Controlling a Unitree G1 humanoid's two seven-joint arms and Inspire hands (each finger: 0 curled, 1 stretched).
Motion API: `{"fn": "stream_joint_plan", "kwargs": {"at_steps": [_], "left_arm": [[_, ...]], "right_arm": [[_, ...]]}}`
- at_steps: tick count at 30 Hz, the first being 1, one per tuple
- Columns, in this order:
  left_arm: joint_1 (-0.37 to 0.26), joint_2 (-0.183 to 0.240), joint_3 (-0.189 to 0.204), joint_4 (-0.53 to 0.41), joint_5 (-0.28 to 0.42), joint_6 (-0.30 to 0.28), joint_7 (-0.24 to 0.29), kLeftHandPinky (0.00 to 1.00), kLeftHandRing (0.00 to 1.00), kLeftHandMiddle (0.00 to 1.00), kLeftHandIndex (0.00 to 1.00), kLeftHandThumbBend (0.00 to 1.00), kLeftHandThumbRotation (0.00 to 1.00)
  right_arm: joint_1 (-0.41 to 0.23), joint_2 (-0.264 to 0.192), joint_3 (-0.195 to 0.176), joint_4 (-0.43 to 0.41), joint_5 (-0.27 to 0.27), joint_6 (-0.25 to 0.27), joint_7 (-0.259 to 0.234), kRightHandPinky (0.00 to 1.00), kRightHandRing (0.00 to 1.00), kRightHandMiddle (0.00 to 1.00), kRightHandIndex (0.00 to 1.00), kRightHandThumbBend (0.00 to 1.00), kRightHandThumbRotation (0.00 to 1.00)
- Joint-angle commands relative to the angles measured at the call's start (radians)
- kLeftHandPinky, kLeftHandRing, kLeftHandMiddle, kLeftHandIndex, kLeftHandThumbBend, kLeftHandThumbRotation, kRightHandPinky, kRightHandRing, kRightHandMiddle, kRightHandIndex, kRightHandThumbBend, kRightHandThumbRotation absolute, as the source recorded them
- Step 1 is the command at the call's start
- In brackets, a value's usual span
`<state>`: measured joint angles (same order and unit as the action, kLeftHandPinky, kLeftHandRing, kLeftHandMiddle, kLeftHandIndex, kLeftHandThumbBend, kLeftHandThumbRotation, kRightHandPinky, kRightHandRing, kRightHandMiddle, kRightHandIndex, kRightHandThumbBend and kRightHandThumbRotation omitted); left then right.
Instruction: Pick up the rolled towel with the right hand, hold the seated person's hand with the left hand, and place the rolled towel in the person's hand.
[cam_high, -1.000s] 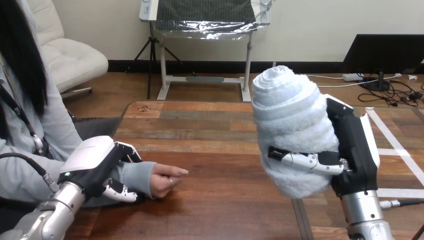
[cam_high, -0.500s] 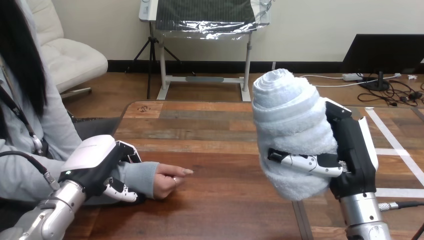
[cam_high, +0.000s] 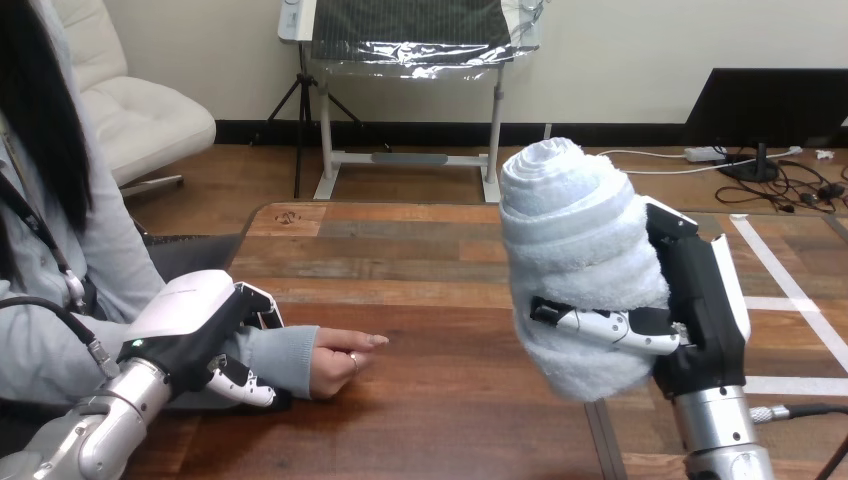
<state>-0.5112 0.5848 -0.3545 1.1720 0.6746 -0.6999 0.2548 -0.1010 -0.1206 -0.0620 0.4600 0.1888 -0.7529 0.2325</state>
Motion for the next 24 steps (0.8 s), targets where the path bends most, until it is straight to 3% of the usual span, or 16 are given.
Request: {"fn": "stream_joint_plan", "kwargs": {"at_steps": [1,13,24], "left_arm": [[-0.015,0.007,-0.029,-0.03,0.006,-0.03,-0.022,0.28,0.33,0.4,0.39,0.96,0.0],[-0.015,0.018,-0.026,-0.063,0.004,-0.075,-0.013,0.26,0.31,0.38,0.38,0.96,0.0],[-0.013,0.021,-0.007,-0.109,-0.032,-0.108,-0.04,0.25,0.3,0.37,0.37,0.95,0.0]], "right_arm": [[-0.083,0.005,-0.019,0.007,0.002,-0.018,0.002,0.25,0.3,0.41,0.42,0.75,0.0],[-0.111,0.009,-0.02,0.065,-0.028,-0.044,-0.007,0.25,0.3,0.41,0.42,0.75,0.0],[-0.143,0.015,-0.018,0.13,-0.066,-0.053,-0.029,0.26,0.31,0.41,0.42,0.75,0.0]]}}
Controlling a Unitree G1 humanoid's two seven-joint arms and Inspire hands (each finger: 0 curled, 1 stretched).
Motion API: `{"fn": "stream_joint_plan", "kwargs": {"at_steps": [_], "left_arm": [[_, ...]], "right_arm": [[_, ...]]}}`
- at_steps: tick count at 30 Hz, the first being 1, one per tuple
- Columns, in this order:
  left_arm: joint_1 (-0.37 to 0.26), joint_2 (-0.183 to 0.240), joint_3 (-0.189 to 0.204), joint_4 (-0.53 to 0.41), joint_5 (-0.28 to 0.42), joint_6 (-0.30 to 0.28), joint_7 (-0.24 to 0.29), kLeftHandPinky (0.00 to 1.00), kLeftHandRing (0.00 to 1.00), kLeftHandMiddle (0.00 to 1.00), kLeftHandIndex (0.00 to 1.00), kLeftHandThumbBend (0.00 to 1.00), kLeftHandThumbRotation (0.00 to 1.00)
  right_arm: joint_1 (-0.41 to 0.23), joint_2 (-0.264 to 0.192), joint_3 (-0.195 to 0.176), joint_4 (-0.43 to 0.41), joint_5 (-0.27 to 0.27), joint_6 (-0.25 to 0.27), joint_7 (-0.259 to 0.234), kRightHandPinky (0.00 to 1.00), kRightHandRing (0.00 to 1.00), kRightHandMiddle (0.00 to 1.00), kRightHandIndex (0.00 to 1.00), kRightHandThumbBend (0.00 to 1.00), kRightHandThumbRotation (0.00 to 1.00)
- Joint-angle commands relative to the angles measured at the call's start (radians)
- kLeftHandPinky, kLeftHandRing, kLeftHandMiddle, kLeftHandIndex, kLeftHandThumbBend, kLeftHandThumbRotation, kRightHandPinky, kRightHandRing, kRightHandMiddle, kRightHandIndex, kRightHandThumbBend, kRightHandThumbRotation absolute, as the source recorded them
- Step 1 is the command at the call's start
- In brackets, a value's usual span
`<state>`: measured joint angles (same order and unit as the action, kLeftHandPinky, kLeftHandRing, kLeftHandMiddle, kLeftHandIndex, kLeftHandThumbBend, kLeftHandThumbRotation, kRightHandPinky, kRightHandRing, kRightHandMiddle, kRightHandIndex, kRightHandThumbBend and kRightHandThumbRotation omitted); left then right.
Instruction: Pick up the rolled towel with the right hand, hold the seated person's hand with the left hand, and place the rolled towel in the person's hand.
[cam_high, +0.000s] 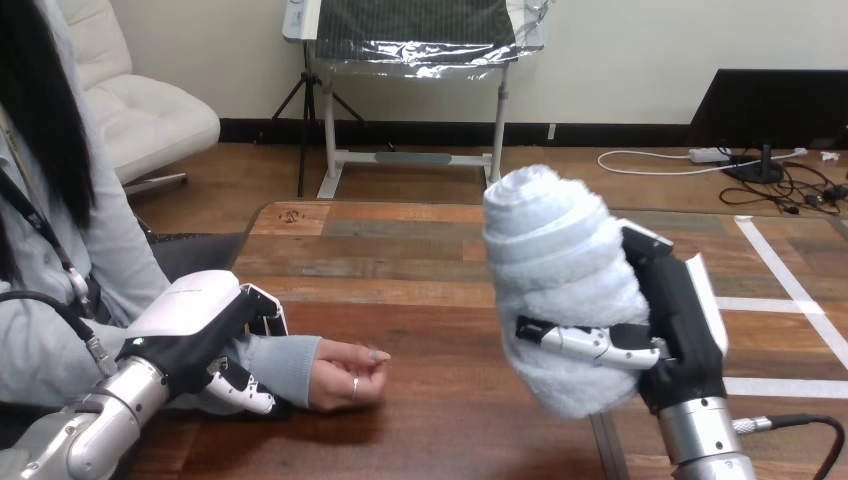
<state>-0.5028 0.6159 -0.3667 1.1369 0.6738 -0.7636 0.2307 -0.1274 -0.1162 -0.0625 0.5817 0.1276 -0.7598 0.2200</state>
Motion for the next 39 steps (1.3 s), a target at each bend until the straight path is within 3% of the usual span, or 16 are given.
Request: {"fn": "stream_joint_plan", "kwargs": {"at_steps": [1,10,22,25,33,39], "left_arm": [[-0.021,-0.01,0.007,-0.077,-0.035,-0.045,-0.02,0.25,0.3,0.36,0.37,0.95,0.0],[-0.019,-0.007,0.017,-0.134,-0.05,-0.046,-0.044,0.25,0.3,0.36,0.37,0.94,0.0],[-0.018,-0.011,0.032,-0.194,-0.078,-0.053,-0.076,0.25,0.3,0.36,0.37,0.93,0.0],[-0.018,-0.011,0.034,-0.213,-0.086,-0.051,-0.086,0.25,0.3,0.36,0.38,0.93,0.0],[-0.016,-0.014,0.043,-0.263,-0.091,-0.044,-0.101,0.24,0.3,0.36,0.38,0.92,0.0],[-0.018,-0.02,0.046,-0.278,-0.084,-0.059,-0.076,0.24,0.29,0.36,0.37,0.93,0.0]], "right_arm": [[-0.119,0.012,-0.017,0.012,-0.005,-0.046,-0.017,0.26,0.31,0.41,0.42,0.75,0.0],[-0.157,0.024,-0.013,0.089,-0.032,-0.054,-0.038,0.27,0.32,0.42,0.42,0.76,0.0],[-0.213,0.033,0.007,0.217,-0.099,-0.104,-0.077,0.27,0.32,0.42,0.42,0.77,0.0],[-0.227,0.047,0.01,0.243,-0.086,-0.105,-0.059,0.27,0.32,0.42,0.42,0.76,0.0],[-0.254,0.062,0.031,0.308,-0.195,-0.14,-0.158,0.26,0.32,0.42,0.42,0.77,0.0],[-0.26,0.082,0.048,0.329,-0.236,-0.143,-0.193,0.26,0.32,0.42,0.42,0.78,0.0]]}}
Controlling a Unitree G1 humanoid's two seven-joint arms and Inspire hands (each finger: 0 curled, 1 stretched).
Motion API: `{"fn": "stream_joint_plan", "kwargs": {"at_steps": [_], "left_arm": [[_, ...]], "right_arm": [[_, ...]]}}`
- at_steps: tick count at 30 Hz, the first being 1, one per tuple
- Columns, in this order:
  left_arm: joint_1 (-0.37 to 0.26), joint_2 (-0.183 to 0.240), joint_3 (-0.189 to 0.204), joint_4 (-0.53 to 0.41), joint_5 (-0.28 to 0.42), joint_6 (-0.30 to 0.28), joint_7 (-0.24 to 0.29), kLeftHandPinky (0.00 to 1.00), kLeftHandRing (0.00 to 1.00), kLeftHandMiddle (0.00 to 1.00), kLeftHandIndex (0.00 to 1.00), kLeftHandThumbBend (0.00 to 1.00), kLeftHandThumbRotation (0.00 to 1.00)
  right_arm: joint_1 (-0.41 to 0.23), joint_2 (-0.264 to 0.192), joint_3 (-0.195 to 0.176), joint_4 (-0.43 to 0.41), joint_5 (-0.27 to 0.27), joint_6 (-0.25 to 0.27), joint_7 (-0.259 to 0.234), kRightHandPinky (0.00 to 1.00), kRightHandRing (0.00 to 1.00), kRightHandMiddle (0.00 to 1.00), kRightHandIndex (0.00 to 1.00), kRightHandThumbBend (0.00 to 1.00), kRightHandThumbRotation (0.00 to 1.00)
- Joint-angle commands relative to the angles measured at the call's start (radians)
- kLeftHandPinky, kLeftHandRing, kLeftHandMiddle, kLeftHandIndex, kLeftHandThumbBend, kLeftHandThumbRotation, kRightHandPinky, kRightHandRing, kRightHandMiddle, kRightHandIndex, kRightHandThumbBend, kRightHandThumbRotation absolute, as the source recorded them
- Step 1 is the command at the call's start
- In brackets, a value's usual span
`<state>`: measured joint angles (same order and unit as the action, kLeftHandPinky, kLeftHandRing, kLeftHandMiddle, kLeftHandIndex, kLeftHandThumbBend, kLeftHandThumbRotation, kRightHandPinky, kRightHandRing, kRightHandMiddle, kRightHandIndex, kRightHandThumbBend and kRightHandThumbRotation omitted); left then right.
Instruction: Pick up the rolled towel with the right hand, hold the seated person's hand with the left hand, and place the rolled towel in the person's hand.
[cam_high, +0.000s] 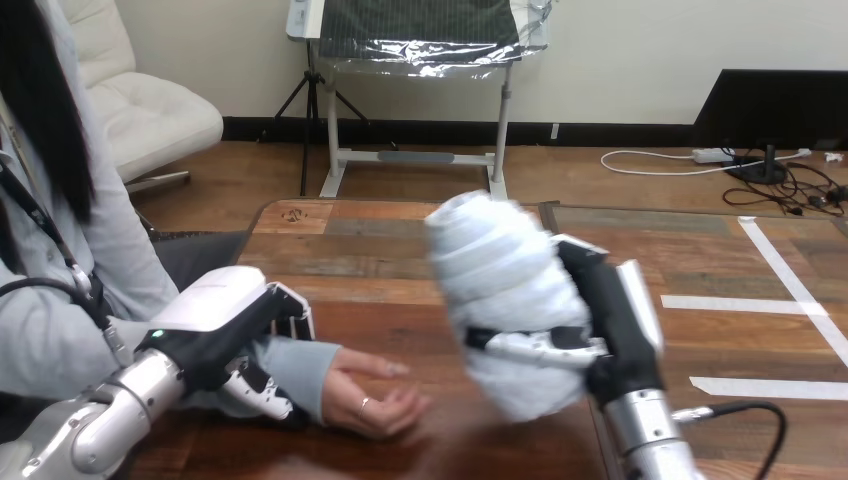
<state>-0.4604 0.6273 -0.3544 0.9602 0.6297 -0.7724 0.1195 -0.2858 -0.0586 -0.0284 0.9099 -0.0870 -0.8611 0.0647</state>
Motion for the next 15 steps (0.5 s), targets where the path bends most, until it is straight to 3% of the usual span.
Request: {"fn": "stream_joint_plan", "kwargs": {"at_steps": [1,15], "left_arm": [[-0.06,-0.032,0.033,-0.102,-0.039,-0.051,0.036,0.23,0.29,0.36,0.37,0.93,0.0],[-0.06,-0.043,0.044,-0.154,-0.052,-0.031,0.008,0.22,0.28,0.35,0.37,0.94,0.0]], "right_arm": [[-0.102,0.026,0.016,0.002,-0.027,-0.042,-0.043,0.26,0.32,0.42,0.42,0.78,0.0],[-0.095,0.057,0.076,0.012,-0.121,-0.08,-0.107,0.26,0.33,0.42,0.41,0.79,0.0]]}}
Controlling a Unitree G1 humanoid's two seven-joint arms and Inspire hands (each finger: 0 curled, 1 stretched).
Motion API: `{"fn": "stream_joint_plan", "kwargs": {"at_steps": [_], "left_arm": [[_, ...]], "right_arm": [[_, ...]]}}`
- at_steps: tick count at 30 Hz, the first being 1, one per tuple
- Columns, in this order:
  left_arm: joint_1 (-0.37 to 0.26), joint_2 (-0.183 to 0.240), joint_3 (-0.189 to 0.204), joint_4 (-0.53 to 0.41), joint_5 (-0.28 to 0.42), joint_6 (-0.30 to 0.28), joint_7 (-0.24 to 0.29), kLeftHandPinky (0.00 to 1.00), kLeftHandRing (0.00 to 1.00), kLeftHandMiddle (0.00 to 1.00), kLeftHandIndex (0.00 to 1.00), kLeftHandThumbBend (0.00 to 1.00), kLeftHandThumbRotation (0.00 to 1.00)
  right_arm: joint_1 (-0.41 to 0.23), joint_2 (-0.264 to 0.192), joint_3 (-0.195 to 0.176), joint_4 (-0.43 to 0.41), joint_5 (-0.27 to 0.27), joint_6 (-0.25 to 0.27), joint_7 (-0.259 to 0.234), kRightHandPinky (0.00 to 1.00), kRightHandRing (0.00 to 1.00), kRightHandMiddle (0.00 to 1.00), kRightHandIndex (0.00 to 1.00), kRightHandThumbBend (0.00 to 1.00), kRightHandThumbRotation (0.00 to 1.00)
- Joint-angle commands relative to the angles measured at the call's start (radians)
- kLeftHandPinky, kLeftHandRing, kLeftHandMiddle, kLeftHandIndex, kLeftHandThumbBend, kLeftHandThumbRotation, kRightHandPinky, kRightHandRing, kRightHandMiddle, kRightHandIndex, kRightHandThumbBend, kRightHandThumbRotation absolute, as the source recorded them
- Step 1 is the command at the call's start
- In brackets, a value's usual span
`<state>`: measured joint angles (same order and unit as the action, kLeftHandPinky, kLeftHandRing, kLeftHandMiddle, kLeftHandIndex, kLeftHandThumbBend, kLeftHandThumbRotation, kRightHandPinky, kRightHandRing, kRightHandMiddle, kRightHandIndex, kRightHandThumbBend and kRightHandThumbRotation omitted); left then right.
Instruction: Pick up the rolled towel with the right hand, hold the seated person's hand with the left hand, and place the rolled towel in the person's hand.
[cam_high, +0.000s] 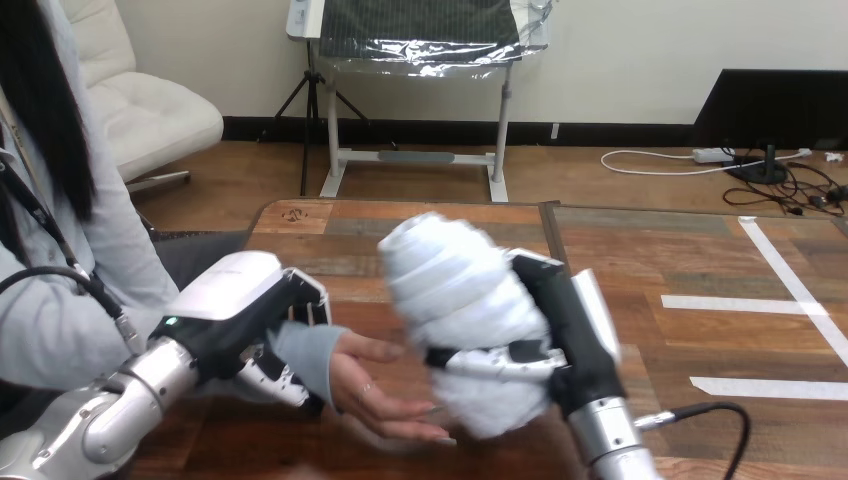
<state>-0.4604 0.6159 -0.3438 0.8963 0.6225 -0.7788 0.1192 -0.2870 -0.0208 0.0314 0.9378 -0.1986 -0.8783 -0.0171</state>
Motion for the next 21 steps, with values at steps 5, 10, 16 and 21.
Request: {"fn": "stream_joint_plan", "kwargs": {"at_steps": [5,10,16,21], "left_arm": [[-0.059,-0.035,0.035,-0.104,-0.056,-0.024,-0.001,0.22,0.28,0.35,0.37,0.95,0.0],[-0.056,-0.036,0.034,-0.125,-0.064,-0.014,-0.011,0.22,0.28,0.35,0.37,0.95,0.0],[-0.053,-0.037,0.036,-0.147,-0.07,-0.005,-0.02,0.22,0.28,0.35,0.37,0.96,0.0],[-0.051,-0.039,0.04,-0.162,-0.077,-0.003,-0.028,0.22,0.28,0.35,0.36,0.96,0.0]], "right_arm": [[-0.092,0.025,0.034,-0.008,-0.036,-0.084,-0.041,0.26,0.33,0.42,0.41,0.8,0.0],[-0.087,0.03,0.048,-0.005,-0.049,-0.094,-0.052,0.27,0.33,0.42,0.4,0.8,0.0],[-0.08,0.034,0.063,0.002,-0.055,-0.113,-0.056,0.27,0.33,0.42,0.4,0.8,0.0],[-0.073,0.037,0.076,0.005,-0.059,-0.122,-0.062,0.27,0.33,0.42,0.4,0.8,0.0]]}}
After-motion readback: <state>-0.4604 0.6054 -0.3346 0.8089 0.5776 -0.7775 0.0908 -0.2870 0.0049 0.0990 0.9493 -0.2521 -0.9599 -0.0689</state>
